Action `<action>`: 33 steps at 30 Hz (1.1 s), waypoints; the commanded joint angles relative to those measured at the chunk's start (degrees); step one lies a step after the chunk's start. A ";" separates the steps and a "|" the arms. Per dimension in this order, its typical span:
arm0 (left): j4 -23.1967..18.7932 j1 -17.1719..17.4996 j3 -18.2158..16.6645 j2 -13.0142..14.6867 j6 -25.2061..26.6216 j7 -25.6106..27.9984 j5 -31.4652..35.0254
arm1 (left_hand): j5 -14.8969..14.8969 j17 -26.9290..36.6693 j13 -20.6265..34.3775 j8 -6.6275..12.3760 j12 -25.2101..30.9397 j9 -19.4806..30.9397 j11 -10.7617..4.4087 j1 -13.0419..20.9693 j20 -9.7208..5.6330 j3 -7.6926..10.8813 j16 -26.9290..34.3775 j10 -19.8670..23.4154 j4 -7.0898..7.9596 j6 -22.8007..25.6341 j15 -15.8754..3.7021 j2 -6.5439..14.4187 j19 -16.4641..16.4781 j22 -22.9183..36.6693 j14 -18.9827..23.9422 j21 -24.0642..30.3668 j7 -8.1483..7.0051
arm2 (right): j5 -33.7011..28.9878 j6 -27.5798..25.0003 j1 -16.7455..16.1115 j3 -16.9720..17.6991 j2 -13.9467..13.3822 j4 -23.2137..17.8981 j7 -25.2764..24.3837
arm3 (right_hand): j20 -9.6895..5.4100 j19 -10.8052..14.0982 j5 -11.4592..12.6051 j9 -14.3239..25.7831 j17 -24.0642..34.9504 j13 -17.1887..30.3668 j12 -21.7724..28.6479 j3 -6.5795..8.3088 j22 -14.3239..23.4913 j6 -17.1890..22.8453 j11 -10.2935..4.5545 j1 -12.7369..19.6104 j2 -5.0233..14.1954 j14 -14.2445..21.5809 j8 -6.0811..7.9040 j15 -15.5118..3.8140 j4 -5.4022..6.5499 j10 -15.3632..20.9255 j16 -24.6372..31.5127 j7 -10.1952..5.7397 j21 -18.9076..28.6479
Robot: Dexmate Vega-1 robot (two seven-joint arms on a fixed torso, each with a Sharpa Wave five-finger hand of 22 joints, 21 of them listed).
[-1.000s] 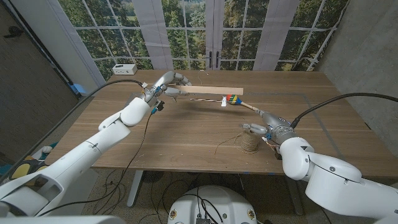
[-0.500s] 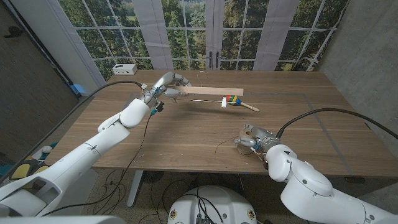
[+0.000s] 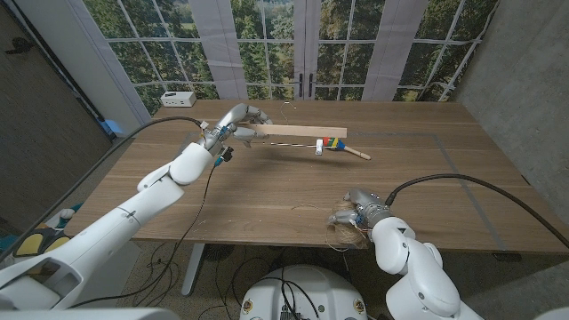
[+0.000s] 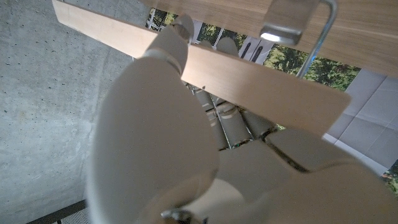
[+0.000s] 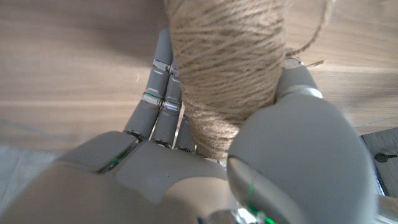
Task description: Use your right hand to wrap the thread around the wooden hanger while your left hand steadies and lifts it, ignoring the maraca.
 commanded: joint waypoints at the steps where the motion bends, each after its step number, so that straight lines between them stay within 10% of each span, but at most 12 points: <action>1: -1.25 0.85 -0.24 0.33 0.31 0.43 0.67 | 0.04 11.56 0.22 -0.05 -0.17 5.18 -0.16 0.42 -4.81 7.65 5.31 0.54 7.13 1.29 -8.32 8.49 0.21 0.14 11.75 8.48 -0.23 | -0.73 17.56 -7.20 6.76 4.77 7.42 -56.79 | -6.80 0.79 0.60 0.07 16.94 -1.44 -0.62 -1.06 0.01 3.11 -0.56 17.83 17.28 9.68 -0.91 -13.65 0.54 0.63 -3.17 -2.18 1.60; 15: -2.67 0.85 -0.55 0.69 1.76 0.37 1.55 | -0.21 11.65 0.36 -0.26 -0.72 5.19 -0.51 -0.02 -4.90 8.21 5.00 0.84 7.10 1.57 -8.30 8.46 0.07 -0.19 11.91 9.05 -0.21 | 11.60 29.61 -4.91 8.77 7.92 13.74 -78.73 | -6.78 -0.64 1.15 -0.32 14.40 -4.37 -2.40 -2.56 -0.76 4.46 -1.31 17.56 16.94 10.75 -2.18 -13.54 1.31 1.52 -7.30 -2.84 3.44; 22: -2.87 0.46 -0.46 0.73 2.31 0.40 2.11 | -0.28 11.74 0.56 -0.31 -0.87 5.29 -0.44 -0.14 -4.96 8.44 4.91 0.86 7.06 1.59 -8.27 8.44 -0.01 -0.32 11.96 9.22 -0.20 | 10.75 44.51 -6.05 15.74 18.12 17.82 -78.90 | -6.63 -1.49 1.23 -0.47 13.86 -5.54 -3.19 -3.35 -1.18 5.26 -1.79 16.93 16.71 10.43 -2.54 -13.49 1.84 2.21 -8.90 -3.79 4.07; 33: -2.10 -0.40 -0.41 0.51 3.00 0.69 2.29 | -0.39 11.76 0.62 -0.36 -1.09 5.46 -0.40 -0.29 -4.97 8.73 4.76 1.14 6.97 1.62 -8.24 8.41 -0.10 -0.46 12.05 9.43 -0.37 | 18.84 54.01 -4.62 19.17 21.71 20.11 -78.90 | -6.13 -2.94 1.58 -0.85 12.33 -7.38 -5.12 -4.18 -1.99 5.25 -2.86 16.04 17.12 10.38 -3.52 -13.35 2.78 2.36 -11.42 -3.60 4.88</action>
